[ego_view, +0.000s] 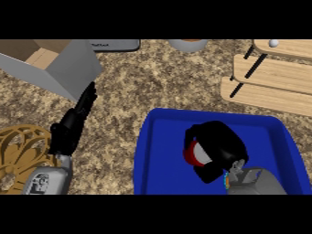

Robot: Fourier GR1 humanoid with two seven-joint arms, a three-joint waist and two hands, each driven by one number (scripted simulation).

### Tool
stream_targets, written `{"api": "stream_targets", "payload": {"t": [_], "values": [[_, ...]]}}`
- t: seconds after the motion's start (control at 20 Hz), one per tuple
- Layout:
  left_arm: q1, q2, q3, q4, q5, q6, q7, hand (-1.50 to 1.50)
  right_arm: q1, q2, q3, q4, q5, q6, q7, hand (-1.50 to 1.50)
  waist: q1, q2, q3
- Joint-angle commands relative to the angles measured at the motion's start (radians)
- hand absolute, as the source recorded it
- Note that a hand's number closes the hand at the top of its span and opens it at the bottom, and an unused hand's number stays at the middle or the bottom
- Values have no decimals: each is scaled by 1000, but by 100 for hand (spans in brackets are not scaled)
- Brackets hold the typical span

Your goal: Pick the can from the tray and place it in the tiered shelf

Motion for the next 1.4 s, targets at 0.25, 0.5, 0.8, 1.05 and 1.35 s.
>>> {"api": "stream_targets", "payload": {"t": [0.25, 0.5, 0.8, 1.05, 1.35], "values": [[-5, -1, 21, 9, 19, -7, -11, 0, 89, 137, 8, -21, 112, -235, 399, 150, -11, -3, 0], [33, 19, 8, -31, 13, -30, -5, 0, 95, 140, 190, -85, 122, -423, 702, 150, 7, -2, 0], [-47, 10, 35, 44, 19, -19, -13, 0, 4, 140, 246, -159, 111, -686, 731, 150, -3, 2, 1], [-54, -9, 19, 66, -19, 16, -21, 0, -83, 141, 341, -309, 233, -739, 894, 150, -5, -2, -1], [-27, 31, 43, 49, 10, -28, -34, 0, -169, 140, 267, -454, 348, -610, 997, 150, -4, -4, -1]]}}
